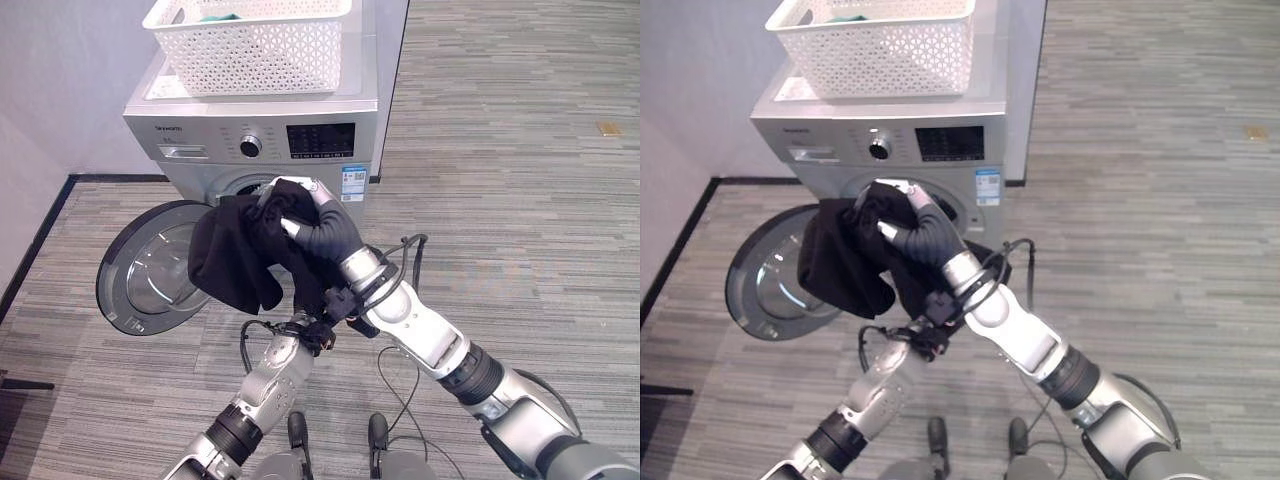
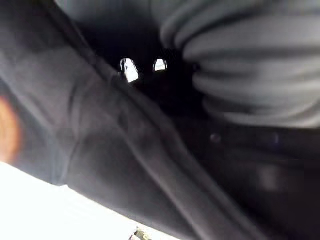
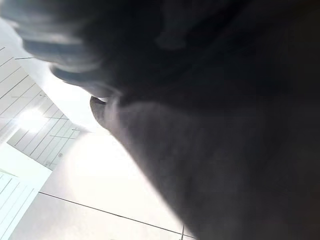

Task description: Grab the laundry basket,head to the washer,open it,put in the laundry and shut it.

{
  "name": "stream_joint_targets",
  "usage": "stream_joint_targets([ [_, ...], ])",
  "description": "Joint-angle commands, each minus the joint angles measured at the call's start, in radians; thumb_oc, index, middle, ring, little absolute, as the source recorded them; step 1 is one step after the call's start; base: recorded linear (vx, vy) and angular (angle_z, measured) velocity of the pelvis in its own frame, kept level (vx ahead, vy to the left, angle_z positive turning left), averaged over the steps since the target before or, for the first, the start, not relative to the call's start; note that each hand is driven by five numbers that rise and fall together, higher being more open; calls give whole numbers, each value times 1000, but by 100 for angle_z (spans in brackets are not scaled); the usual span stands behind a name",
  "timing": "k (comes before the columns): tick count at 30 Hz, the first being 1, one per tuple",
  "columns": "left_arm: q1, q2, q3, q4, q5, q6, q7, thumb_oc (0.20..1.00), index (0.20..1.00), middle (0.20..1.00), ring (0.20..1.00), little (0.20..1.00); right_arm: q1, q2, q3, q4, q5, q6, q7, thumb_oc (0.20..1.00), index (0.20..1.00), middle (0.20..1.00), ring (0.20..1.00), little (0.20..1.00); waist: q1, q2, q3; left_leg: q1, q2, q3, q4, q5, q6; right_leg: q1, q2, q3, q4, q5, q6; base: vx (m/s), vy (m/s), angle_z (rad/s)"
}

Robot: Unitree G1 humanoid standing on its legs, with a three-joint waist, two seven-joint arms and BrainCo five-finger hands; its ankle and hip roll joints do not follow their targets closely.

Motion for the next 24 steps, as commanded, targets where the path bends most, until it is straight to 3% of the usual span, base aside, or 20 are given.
stream_joint_targets([
  [1, -135, -58, -77, 56, 43, -72, 11, 200, 200, 200, 200, 200, -82, 94, -42, -24, 3, -48, -20, 200, 200, 200, 200, 200, -16, -55, 5, -7, 8, 17, 3, -79, -14, 92, -89, -12, -1, -158, 83, 0, 0, 0],
  [10, -146, -78, -57, 72, 83, -110, 86, 200, 200, 200, 200, 200, -71, 99, -26, 1, -6, -49, -50, 200, 200, 200, 200, 200, -16, -61, 16, -15, 11, 24, 3, -76, -15, 80, -88, -8, 1, -155, 81, 0, 0, 0],
  [24, -128, -49, -23, 52, 156, -118, 120, 200, 200, 200, 200, 200, -79, 99, -14, 3, -12, -52, -55, 200, 200, 200, 200, 200, -9, -63, 24, -21, 17, 27, 3, -70, -19, 71, -81, -6, 4, -158, 77, 0, 0, 0],
])
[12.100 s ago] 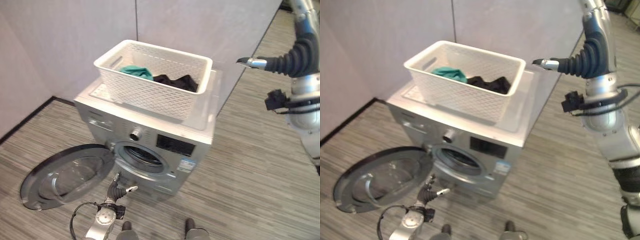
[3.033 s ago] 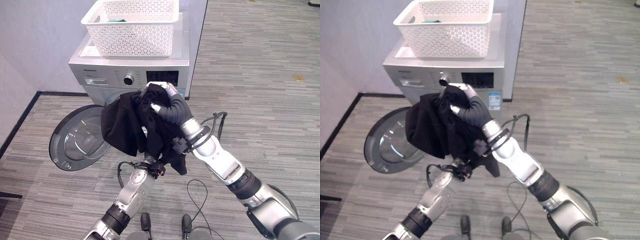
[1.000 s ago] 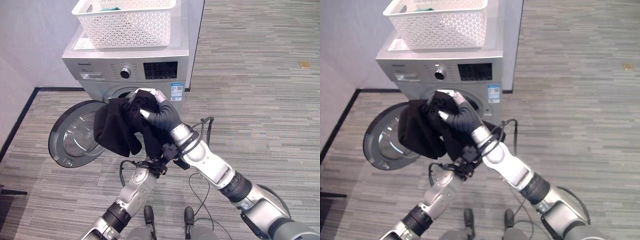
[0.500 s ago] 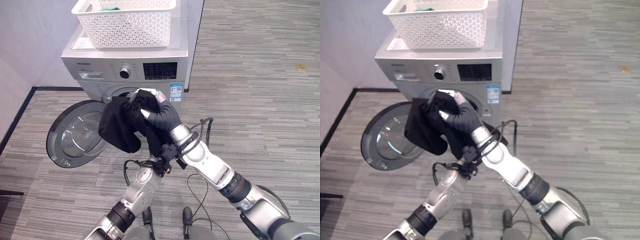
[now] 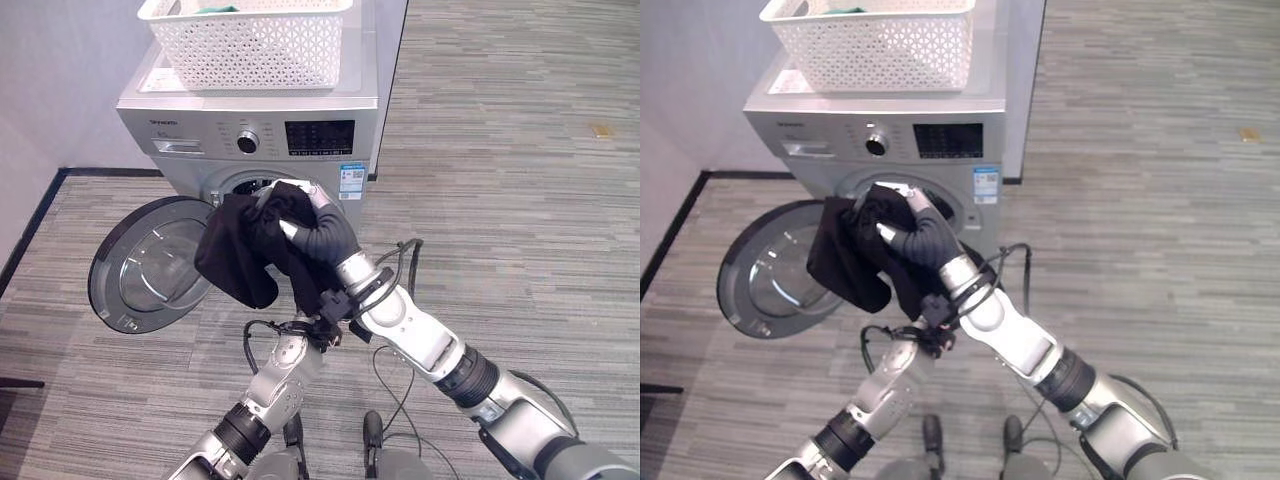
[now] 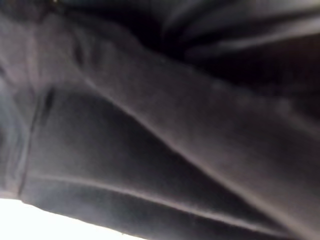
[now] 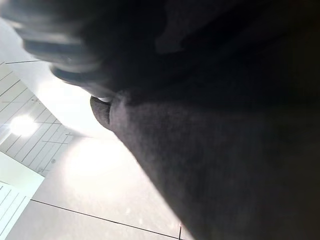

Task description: Grab the laundry basket,head to the washer,open it,put in the laundry and shut it.

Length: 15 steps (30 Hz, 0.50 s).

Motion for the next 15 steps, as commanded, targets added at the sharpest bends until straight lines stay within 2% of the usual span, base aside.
stream_joint_targets([
  [1, -116, -23, 1, 42, 94, -65, 13, 200, 200, 200, 200, 200, -81, 83, -40, -6, -8, -52, -12, 200, 200, 200, 200, 200, -8, -46, 27, -3, 18, 26, 3, -71, -20, 89, -80, -6, 3, -160, 76, 0, 0, 0],
  [4, -109, -20, 24, 57, 126, -65, 43, 200, 200, 200, 200, 200, -60, 87, -43, -4, -2, -55, -29, 200, 200, 200, 200, 200, -8, -48, 26, 0, 17, 29, 3, -73, -20, 91, -79, -4, 1, -159, 76, 0, 0, 0],
  [5, -105, -23, 38, 74, 137, -66, 58, 200, 200, 200, 200, 200, -46, 90, -42, -3, 10, -59, -33, 821, 821, 821, 821, 821, -9, -49, 23, 2, 18, 30, 3, -74, -20, 93, -79, -3, 0, -160, 77, 0, 0, 0],
  [6, -105, -23, 44, 83, 150, -64, 64, 200, 200, 200, 200, 200, -42, 90, -42, -2, 14, -62, -33, 1000, 1000, 1000, 1000, 1000, -9, -49, 22, 4, 18, 30, 3, -74, -21, 94, -79, -3, 0, -160, 76, 0, 0, 0],
  [11, -97, -16, 90, 119, 178, -73, 97, 200, 200, 200, 200, 200, -26, 89, -41, -2, 37, -71, -33, 1000, 1000, 1000, 1000, 1000, -10, -52, 19, 10, 19, 34, 3, -77, -23, 97, -79, 1, -2, -161, 76, 0, 0, 0],
  [15, -60, 9, 187, 145, 215, -83, 139, 200, 200, 200, 200, 200, 24, 79, -67, -27, 48, -99, -27, 1000, 1000, 1000, 1000, 1000, -8, -52, 17, 16, 21, 38, 3, -79, -23, 99, -77, 6, -1, -164, 76, 0, 0, 0],
])
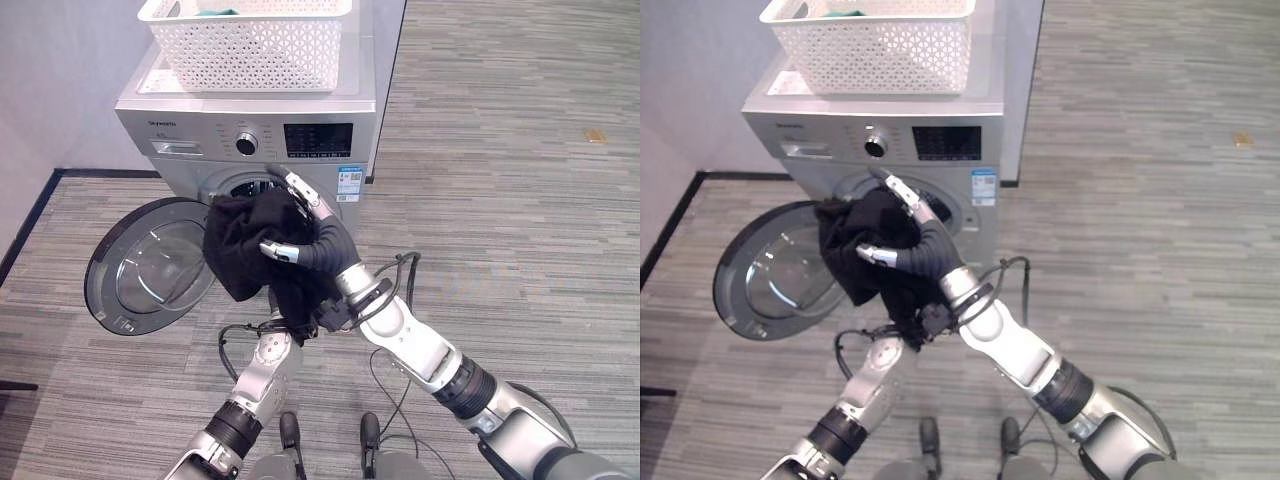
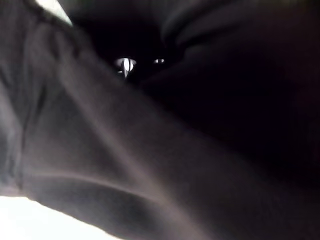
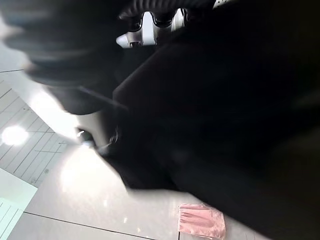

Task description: Grab the laundry basket,head to the washer,open it,put in the laundry and shut it.

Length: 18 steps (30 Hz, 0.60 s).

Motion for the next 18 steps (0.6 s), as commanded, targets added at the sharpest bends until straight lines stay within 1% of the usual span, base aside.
stream_joint_targets([
  [1, -91, 6, 9, 34, 61, -80, 23, 200, 200, 200, 200, 200, -50, 62, -71, -28, 41, -85, -5, 1000, 1000, 1000, 1000, 1000, -7, -38, 25, 13, 20, 33, 3, -79, -23, 100, -78, 0, 0, -165, 76, 0, 0, 0],
  [3, -67, 22, 58, 34, 78, -85, 35, 200, 200, 200, 200, 200, -32, 43, -89, -39, 31, -88, 0, 1000, 1000, 1000, 1000, 1000, -5, -39, 24, 15, 21, 33, 3, -79, -23, 100, -76, 2, 2, -165, 75, 0, 0, 0],
  [5, -54, 27, 73, 30, 84, -85, 38, 200, 200, 200, 200, 200, -21, 38, -95, -46, 28, -89, 6, 1000, 1000, 1000, 1000, 1000, -5, -39, 23, 15, 22, 33, 3, -80, -23, 99, -76, 5, 1, -166, 74, 0, -5, -3],
  [6, -35, 32, 96, 25, 89, -88, 39, 200, 200, 200, 200, 200, -4, 29, -105, -54, 28, -90, 15, 1000, 1000, 1000, 1000, 1000, -4, -39, 22, 16, 23, 34, 3, -80, -23, 99, -76, 5, 1, -167, 73, 1, -8, -10],
  [13, -9, 54, 132, 17, 137, -80, 34, 200, 200, 200, 200, 200, 86, 0, -159, -82, 68, -116, 38, 1000, 1000, 1000, 1000, 1000, -9, -40, 20, 21, 25, 31, 3, -81, -23, 105, -71, 4, -1, -169, 72, 4, -7, -4],
  [16, -5, 60, 159, 6, 139, -84, 38, 200, 200, 200, 200, 200, 140, -31, -211, -106, 66, -126, 36, 1000, 1000, 1000, 1000, 1000, -15, -41, 19, 21, 24, 29, 3, -82, -23, 105, -71, 4, -1, -170, 74, 0, 0, 0],
  [18, 7, 65, 191, -3, 144, -84, 41, 200, 200, 200, 200, 200, 196, -64, -274, -123, 48, -129, 26, 1000, 1000, 1000, 1000, 1000, -22, -43, 17, 22, 24, 30, 3, -85, -22, 104, -71, 7, -1, -170, 75, 0, 0, 0],
])
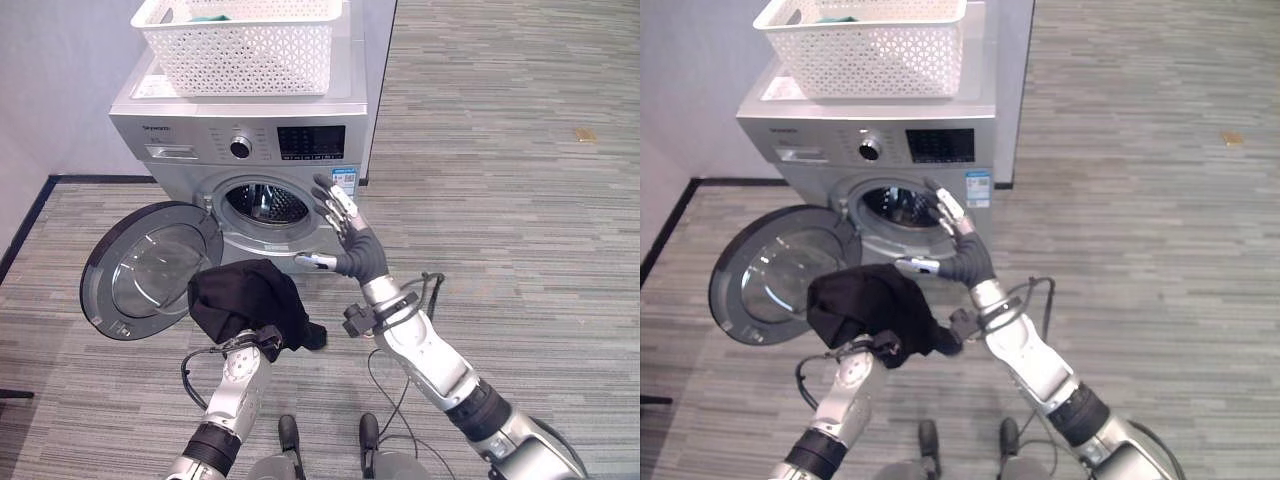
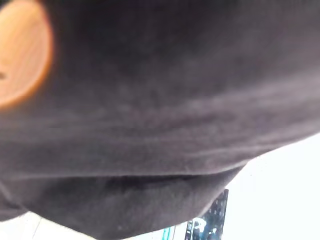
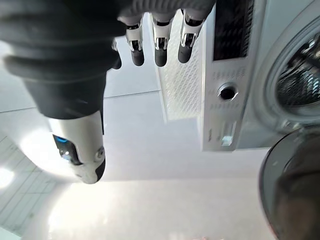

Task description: Grab the laundry basket,head to the washer,open it,put in the laundry and shut it.

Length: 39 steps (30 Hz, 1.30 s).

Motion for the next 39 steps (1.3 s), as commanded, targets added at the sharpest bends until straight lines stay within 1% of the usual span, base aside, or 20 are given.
stream_joint_targets([
  [1, -91, 34, 64, -16, 67, -76, 7, 200, 200, 200, 200, 200, 8, -28, -131, -106, 3, -88, -4, 1000, 1000, 1000, 1000, 1000, -28, -43, 16, 11, 20, 11, 3, -86, -22, 104, -73, -11, 7, -173, 77, 33, 19, 2],
  [3, -87, 43, 102, -3, 81, -73, 1, 200, 200, 200, 200, 200, 124, -78, -236, -107, -25, -89, -2, 1000, 1000, 1000, 1000, 1000, -44, -45, 11, 15, 19, 15, 3, -91, -22, 107, -74, -10, 8, -174, 82, 14, 2, 2],
  [6, -87, 47, 108, 2, 89, -71, -3, 200, 200, 200, 200, 200, 164, -89, -264, -105, -35, -86, 2, 1000, 1000, 1000, 1000, 1000, -49, -46, 8, 16, 19, 15, 3, -92, -22, 107, -73, -9, 8, -175, 83, 2, -8, -3],
  [7, -91, 62, 128, 27, 103, -64, -19, 200, 200, 200, 200, 200, 300, -118, -346, -69, -52, -75, 18, 1000, 1000, 1000, 1000, 1000, -72, -49, 11, 21, 24, 15, 3, -93, -25, 103, -70, -1, 36, -192, 79, -2, -40, -9],
  [14, -116, 72, 175, 138, 76, -55, -37, 200, 200, 200, 200, 200, 489, -133, -426, 51, -69, -48, 67, 1000, 1000, 1000, 1000, 1000, -112, -68, 14, 34, 57, 35, 3, -82, -41, 66, -35, 33, 94, -223, 56, 2, -73, 0],
  [17, -166, 84, 201, 174, 31, -62, -34, 200, 200, 200, 200, 200, 527, -119, -430, 109, -31, -49, 77, 1000, 1000, 1000, 1000, 1000, -117, -114, 39, 42, 99, 46, 12, -59, -52, 48, 6, 50, 118, -247, 29, -33, -212, -27],
  [18, -187, 89, 206, 179, 20, -63, -29, 200, 200, 200, 200, 200, 532, -120, -430, 110, -27, -47, 81, 1000, 1000, 1000, 1000, 1000, -115, -136, 55, 6, 115, 37, 73, -65, -53, 41, 16, 50, 128, -248, 18, -68, -169, -24],
  [19, -187, 89, 206, 179, 20, -63, -29, 200, 200, 200, 200, 200, 532, -120, -430, 110, -27, -47, 81, 1000, 1000, 1000, 1000, 1000, -115, -136, 55, 6, 115, 36, 74, -65, -53, 41, 16, 50, 128, -248, 18, -109, -215, -11],
  [20, -214, 96, 215, 183, 6, -69, -22, 200, 200, 200, 200, 200, 525, -127, -423, 114, -22, -52, 84, 1000, 1000, 1000, 1000, 1000, -112, -165, 76, -43, 131, 15, 157, -80, -53, 29, 29, 57, 145, -248, 7, -121, -269, -2],
  [21, -255, 104, 221, 194, -3, -73, -7, 200, 200, 200, 200, 200, 523, -138, -418, 116, -13, -58, 85, 1000, 1000, 1000, 1000, 1000, -100, -196, 105, -106, 139, -57, 243, -93, -49, 22, 49, 60, 160, -247, -1, -122, -330, 1],
  [23, -282, 104, 233, 196, -22, -82, 8, 200, 200, 200, 200, 200, 524, -140, -409, 120, 6, -62, 86, 1000, 1000, 1000, 1000, 1000, -106, -208, 109, -132, 152, -101, 276, -140, -50, 30, 61, 56, 169, -273, -1, 41, -173, -3],
  [24, -295, 108, 234, 196, -30, -83, 12, 200, 200, 200, 200, 200, 523, -137, -405, 119, 14, -62, 87, 1000, 1000, 1000, 1000, 1000, -106, -212, 110, -147, 150, -107, 250, -109, -45, 15, 64, 50, 175, -264, -4, 49, -40, -1],
  [25, -295, 108, 234, 196, -30, -83, 12, 200, 200, 200, 200, 200, 523, -137, -405, 119, 14, -62, 87, 1000, 1000, 1000, 1000, 1000, -106, -212, 110, -148, 150, -107, 250, -109, -45, 14, 63, 50, 175, -264, -4, -33, -1, 8],
  [26, -308, 113, 233, 197, -37, -87, 22, 200, 200, 200, 200, 200, 519, -133, -398, 124, 24, -64, 84, 1000, 1000, 1000, 1000, 1000, -101, -216, 112, -167, 144, -132, 221, -89, -48, 8, 68, 51, 186, -275, -5, 87, 34, 16],
  [27, -326, 119, 233, 203, -41, -83, 26, 200, 200, 200, 200, 200, 514, -119, -389, 139, 31, -65, 77, 1000, 1000, 1000, 1000, 1000, -82, -220, 117, -215, 124, -196, 148, -37, -59, 10, 80, 51, 217, -307, -9, 144, 61, 32],
  [29, -330, 121, 235, 207, -45, -86, 34, 200, 200, 200, 200, 200, 508, -102, -381, 173, 36, -65, 63, 1000, 1000, 1000, 1000, 1000, -70, -228, 127, -272, 104, -233, 89, -24, -63, 19, 87, 60, 257, -344, -9, 187, 94, 23],
  [31, -327, 120, 231, 205, -41, -85, 36, 200, 200, 200, 200, 200, 503, -96, -379, 185, 34, -62, 53, 1000, 1000, 1000, 1000, 1000, -66, -230, 129, -300, 96, -234, 84, -22, -63, 21, 87, 64, 272, -358, -10, 156, 114, 9],
  [32, -306, 116, 241, 193, -46, -93, 32, 200, 200, 200, 200, 200, 509, -82, -376, 189, 34, -60, 55, 1000, 1000, 1000, 1000, 1000, -58, -220, 116, -260, 102, -222, 33, -21, -62, 29, 90, 79, 288, -379, -3, 350, 327, -11],
  [34, -244, 97, 258, 160, -60, -104, 30, 200, 200, 200, 200, 200, 556, -55, -378, 172, 17, -45, 71, 1000, 1000, 1000, 1000, 1000, -51, -213, 89, -234, 79, -225, 48, 26, -57, 42, 58, 102, 321, -387, 13, 353, 389, -49],
  [39, -212, 82, 274, 145, -90, -117, 28, 200, 200, 200, 200, 200, 556, -35, -360, 203, 40, -32, 93, 1000, 1000, 1000, 1000, 1000, -44, -224, 73, -272, 37, -172, 153, -5, -41, 50, -5, 118, 300, -383, 34, 100, 168, -42],
])
